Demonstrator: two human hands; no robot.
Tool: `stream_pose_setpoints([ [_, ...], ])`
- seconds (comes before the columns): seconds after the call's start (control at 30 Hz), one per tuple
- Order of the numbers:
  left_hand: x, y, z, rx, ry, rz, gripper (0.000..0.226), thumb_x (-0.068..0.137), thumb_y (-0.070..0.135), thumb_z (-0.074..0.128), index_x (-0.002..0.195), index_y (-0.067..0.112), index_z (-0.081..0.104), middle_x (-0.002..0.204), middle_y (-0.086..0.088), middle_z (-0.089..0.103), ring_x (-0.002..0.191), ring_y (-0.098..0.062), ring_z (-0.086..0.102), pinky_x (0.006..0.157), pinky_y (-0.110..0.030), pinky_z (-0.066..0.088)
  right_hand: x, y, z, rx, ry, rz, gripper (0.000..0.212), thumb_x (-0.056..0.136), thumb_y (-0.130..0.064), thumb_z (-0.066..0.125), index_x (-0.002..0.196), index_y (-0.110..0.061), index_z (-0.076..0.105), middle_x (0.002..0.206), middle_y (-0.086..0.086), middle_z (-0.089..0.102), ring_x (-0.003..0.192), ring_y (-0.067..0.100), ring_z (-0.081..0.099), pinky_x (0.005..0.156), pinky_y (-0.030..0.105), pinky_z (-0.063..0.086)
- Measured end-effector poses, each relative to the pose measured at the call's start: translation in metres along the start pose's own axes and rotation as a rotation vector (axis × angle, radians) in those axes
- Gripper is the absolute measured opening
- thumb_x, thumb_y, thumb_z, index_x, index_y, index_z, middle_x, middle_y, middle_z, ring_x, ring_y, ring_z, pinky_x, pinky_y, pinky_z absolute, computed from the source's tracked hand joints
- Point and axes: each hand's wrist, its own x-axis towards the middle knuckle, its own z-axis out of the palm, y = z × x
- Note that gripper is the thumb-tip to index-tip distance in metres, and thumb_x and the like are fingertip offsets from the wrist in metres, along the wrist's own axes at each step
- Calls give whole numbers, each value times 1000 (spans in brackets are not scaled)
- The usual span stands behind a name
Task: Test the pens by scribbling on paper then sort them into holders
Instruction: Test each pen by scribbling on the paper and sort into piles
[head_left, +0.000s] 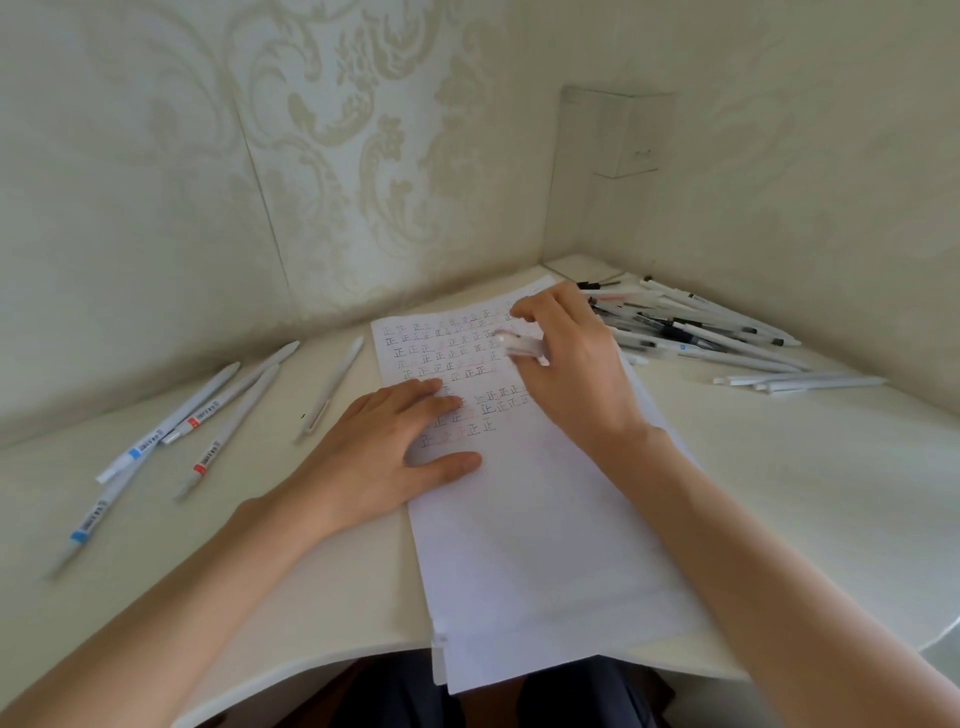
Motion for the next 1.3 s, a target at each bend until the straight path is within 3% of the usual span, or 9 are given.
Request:
stream_pose_setpoints([
  [0.13, 0, 0, 0, 8, -7, 0, 112, 47, 98, 4, 138, 40, 35, 151, 16, 21, 139, -3, 13, 106, -14, 4, 4, -8, -14, 152, 100, -14, 25, 91, -10, 39, 86, 5, 59, 85, 13, 55, 74, 25, 50, 67, 26, 41],
  [0.2, -1, 0, -1, 15, -3, 4, 112, 47, 97, 4, 138, 40, 35, 151, 16, 22, 138, -3, 14, 105, -14, 4, 4, -11, -19, 120, 102, 56, 39, 94, -21, 35, 78, 5, 59, 75, 15, 58, 71, 30, 53, 65, 38, 44],
  [0.3, -2, 1, -1, 11, 0, 7, 111, 48, 97, 5, 138, 38, 36, 151, 15, 23, 138, -5, 17, 105, -14, 6, 4, -17, -21, 304, -3, 464, 52, 97, -44, 36, 74, -7, 64, 55, 13, 61, 53, 19, 56, 55, 35, 46],
  [0.47, -2, 3, -2, 20, -7, 9, 102, 54, 91, 19, 138, 37, 37, 151, 13, 25, 139, -7, 18, 106, -16, 7, 3, -18, -11, 520, -190, 664, 18, 91, -29, 61, 80, -14, 63, 68, 5, 71, 63, 16, 68, 55, 27, 50],
  [0.6, -2, 5, -3, 25, -11, 8, 95, 58, 82, 20, 139, 36, 35, 151, 12, 23, 138, -6, 16, 103, -13, 4, -3, -20, -3, 665, -315, 789, 13, 90, -12, 48, 86, -11, 60, 73, 9, 72, 65, 18, 68, 58, 27, 51],
  [0.77, -2, 5, -3, 14, -7, 12, 94, 58, 82, 21, 139, 36, 35, 152, 12, 23, 139, -7, 16, 103, -14, 5, -5, -22, -6, 459, -352, 743, 44, 89, -43, 60, 75, -2, 52, 44, 0, 54, 43, 6, 42, 49, 18, 36],
  [0.87, -1, 4, -2, 16, -11, 16, 94, 59, 82, 21, 139, 35, 35, 152, 12, 22, 140, -7, 15, 106, -17, 7, -7, -25, -6, 397, -361, 702, 36, 87, -33, 64, 67, -10, 43, 44, 5, 52, 43, 6, 39, 47, 19, 33],
  [1.03, 0, 2, -1, 1, -4, 10, 94, 58, 82, 22, 139, 35, 36, 151, 12, 24, 139, -7, 17, 107, -18, 7, -7, -24, -4, 412, -364, 718, 35, 77, -3, 55, 58, -16, 29, 49, 1, 24, 48, 18, 26, 39, 19, 20],
  [1.3, 0, 2, 0, 3, 1, 12, 94, 58, 83, 22, 139, 36, 35, 151, 13, 23, 139, -6, 16, 106, -17, 6, -9, -25, -2, 354, -407, 670, 27, 77, -5, 56, 60, -12, 35, 51, 6, 30, 42, 16, 29, 39, 20, 23],
])
